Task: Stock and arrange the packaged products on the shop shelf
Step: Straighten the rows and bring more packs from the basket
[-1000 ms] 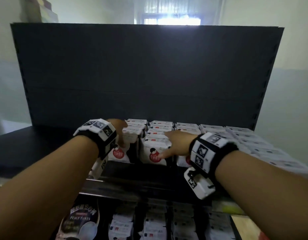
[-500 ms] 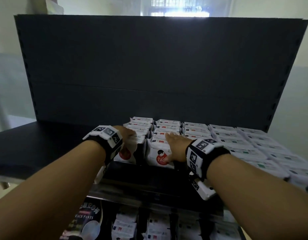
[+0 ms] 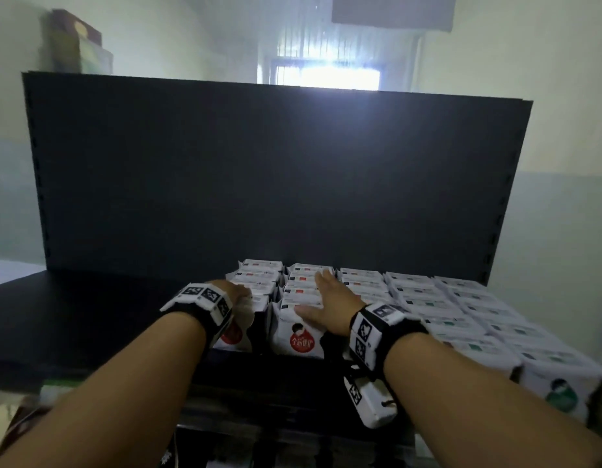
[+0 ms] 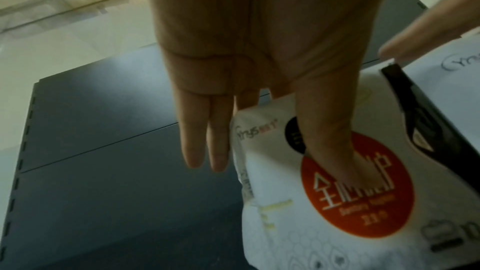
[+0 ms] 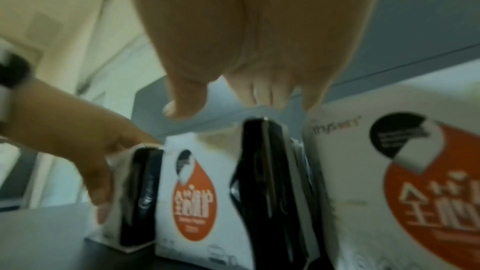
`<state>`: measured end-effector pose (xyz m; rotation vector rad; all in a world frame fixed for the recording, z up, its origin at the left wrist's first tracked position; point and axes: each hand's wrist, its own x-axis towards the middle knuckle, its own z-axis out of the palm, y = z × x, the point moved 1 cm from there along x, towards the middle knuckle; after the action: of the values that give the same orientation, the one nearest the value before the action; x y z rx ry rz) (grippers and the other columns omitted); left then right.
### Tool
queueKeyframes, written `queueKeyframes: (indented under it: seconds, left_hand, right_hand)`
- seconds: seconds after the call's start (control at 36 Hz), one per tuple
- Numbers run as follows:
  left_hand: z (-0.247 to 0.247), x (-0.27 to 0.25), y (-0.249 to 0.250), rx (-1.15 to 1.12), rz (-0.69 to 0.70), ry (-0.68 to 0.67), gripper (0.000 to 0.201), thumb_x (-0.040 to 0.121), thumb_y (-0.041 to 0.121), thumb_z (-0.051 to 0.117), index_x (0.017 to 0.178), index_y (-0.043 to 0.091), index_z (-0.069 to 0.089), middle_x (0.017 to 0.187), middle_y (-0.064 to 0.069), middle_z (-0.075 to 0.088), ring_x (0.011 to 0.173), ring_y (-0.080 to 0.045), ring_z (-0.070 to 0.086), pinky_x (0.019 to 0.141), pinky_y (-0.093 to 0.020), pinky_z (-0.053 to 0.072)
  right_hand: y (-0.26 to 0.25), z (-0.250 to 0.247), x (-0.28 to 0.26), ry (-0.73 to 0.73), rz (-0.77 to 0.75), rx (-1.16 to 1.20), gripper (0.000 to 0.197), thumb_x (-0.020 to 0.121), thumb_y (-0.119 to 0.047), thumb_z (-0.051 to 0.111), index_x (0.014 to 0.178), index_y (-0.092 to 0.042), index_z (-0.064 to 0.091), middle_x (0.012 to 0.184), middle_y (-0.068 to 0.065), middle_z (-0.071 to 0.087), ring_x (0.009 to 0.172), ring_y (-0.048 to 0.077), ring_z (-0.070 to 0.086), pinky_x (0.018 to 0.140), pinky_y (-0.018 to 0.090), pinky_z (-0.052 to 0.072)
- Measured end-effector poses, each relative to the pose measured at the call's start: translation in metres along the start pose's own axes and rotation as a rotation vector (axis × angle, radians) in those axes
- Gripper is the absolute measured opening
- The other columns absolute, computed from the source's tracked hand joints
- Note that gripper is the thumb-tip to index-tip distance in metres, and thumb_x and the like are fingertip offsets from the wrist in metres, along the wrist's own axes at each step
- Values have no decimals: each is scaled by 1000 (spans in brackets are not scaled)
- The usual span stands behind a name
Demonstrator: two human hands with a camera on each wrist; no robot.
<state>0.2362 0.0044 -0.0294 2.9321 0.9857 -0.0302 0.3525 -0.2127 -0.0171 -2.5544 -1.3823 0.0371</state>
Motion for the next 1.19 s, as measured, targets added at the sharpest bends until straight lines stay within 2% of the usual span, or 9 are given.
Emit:
queueKeyframes:
  seconds: [0.11, 0.19, 0.31, 0.44, 0.61, 0.81, 0.92, 1.0, 1.19]
  left_hand:
    - [-1, -11, 5, 28, -11, -24, 69, 49, 54, 64, 115, 45, 48, 128, 2, 57, 108, -24, 61, 90, -43, 51]
    - [7, -19, 1, 110, -90, 47, 106, 61, 57, 68, 145, 46, 4, 155, -1, 19, 137, -36, 29, 103, -53, 38]
    - [-6, -54, 10, 28, -81, 182, 116, 42, 57, 67, 145, 38, 16, 138, -8, 41, 122, -35, 45, 93, -43, 47]
    - [-24, -115, 34, -142, 5, 354, 53, 80, 50, 60, 128, 29, 52, 128, -2, 57, 112, -25, 56, 89, -32, 48]
    - [0, -205, 56, -404, 53, 528, 17, 91, 34, 54, 98, 26, 67, 96, 3, 68, 90, -20, 63, 77, -37, 52]
    - [73, -264, 28, -337, -19, 340, 18, 91, 36, 52, 98, 27, 65, 97, 2, 68, 91, -21, 63, 74, -33, 50]
    - [119, -298, -8, -353, -85, 159, 18, 92, 30, 52, 101, 23, 66, 102, -2, 67, 95, -24, 62, 80, -33, 50]
    - [143, -319, -39, -353, -115, 92, 16, 92, 30, 53, 96, 23, 66, 94, -5, 65, 93, -28, 62, 71, -28, 42]
    - [201, -341, -122, -315, -185, 20, 23, 93, 37, 51, 92, 20, 66, 79, -6, 65, 69, -26, 58, 59, -31, 44]
  right_hand:
    - [8, -3, -18, 240, -40, 106, 71, 92, -57, 48, 150, -21, 28, 161, 2, 9, 148, 20, 9, 119, 36, 13]
    - [11, -3, -38, 278, -56, 133, 47, 93, -46, 53, 135, -27, 51, 154, 0, 28, 143, 17, 21, 116, 30, 18]
    - [13, -2, -69, 305, -71, 182, 27, 94, -35, 55, 116, -24, 65, 131, 1, 49, 125, 17, 43, 107, 26, 33]
    - [4, 7, -110, 306, -59, 270, 19, 95, -30, 52, 95, -19, 67, 100, 0, 64, 93, 19, 60, 82, 31, 48]
    - [-14, 48, -158, -16, -105, 389, 18, 95, -31, 56, 98, -17, 67, 99, 1, 67, 92, 18, 61, 83, 31, 50]
    - [-28, 154, -197, -360, -107, 346, 21, 93, -32, 58, 104, -17, 67, 101, -1, 63, 95, 18, 60, 80, 26, 46]
    - [-44, 201, -224, -486, -88, 313, 19, 95, -33, 56, 83, -22, 66, 86, -7, 63, 81, 14, 60, 81, 28, 47]
    - [-62, 211, -234, -492, -38, 293, 27, 95, -34, 56, 101, -12, 71, 107, 11, 68, 96, 31, 62, 90, 42, 51]
    - [-120, 244, -232, -499, 66, 214, 38, 99, -31, 50, 117, -2, 66, 119, 19, 63, 107, 35, 59, 93, 42, 49]
